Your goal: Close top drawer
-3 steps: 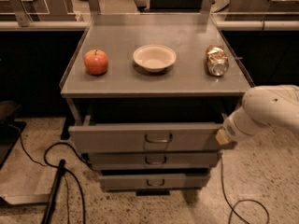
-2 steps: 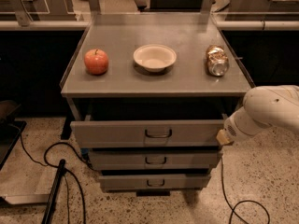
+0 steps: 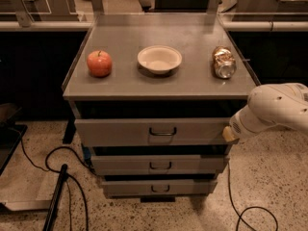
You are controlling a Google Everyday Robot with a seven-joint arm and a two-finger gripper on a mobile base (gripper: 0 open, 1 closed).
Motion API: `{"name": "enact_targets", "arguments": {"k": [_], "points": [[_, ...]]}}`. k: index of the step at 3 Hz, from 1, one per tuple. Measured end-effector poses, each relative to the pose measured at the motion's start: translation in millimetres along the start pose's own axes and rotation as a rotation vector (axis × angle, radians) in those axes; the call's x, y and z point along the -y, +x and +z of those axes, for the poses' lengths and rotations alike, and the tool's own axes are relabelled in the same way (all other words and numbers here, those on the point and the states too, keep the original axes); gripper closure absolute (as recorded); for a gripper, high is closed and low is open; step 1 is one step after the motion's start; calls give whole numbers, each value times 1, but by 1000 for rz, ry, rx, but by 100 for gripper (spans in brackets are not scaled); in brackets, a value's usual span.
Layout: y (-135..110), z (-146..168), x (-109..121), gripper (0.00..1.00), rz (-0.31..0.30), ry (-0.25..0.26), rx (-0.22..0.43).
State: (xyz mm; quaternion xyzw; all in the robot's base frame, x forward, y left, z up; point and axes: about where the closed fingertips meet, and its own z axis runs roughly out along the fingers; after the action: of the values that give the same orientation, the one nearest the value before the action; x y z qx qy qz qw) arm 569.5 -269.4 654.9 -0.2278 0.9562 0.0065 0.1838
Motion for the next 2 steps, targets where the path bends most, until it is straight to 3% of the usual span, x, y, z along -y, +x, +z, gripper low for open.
{"name": "enact_targets", "arguments": {"k": [1,2], "points": [[-20,5,16,100,23,26,24],[-17,4,16,100,23,26,24]]}}
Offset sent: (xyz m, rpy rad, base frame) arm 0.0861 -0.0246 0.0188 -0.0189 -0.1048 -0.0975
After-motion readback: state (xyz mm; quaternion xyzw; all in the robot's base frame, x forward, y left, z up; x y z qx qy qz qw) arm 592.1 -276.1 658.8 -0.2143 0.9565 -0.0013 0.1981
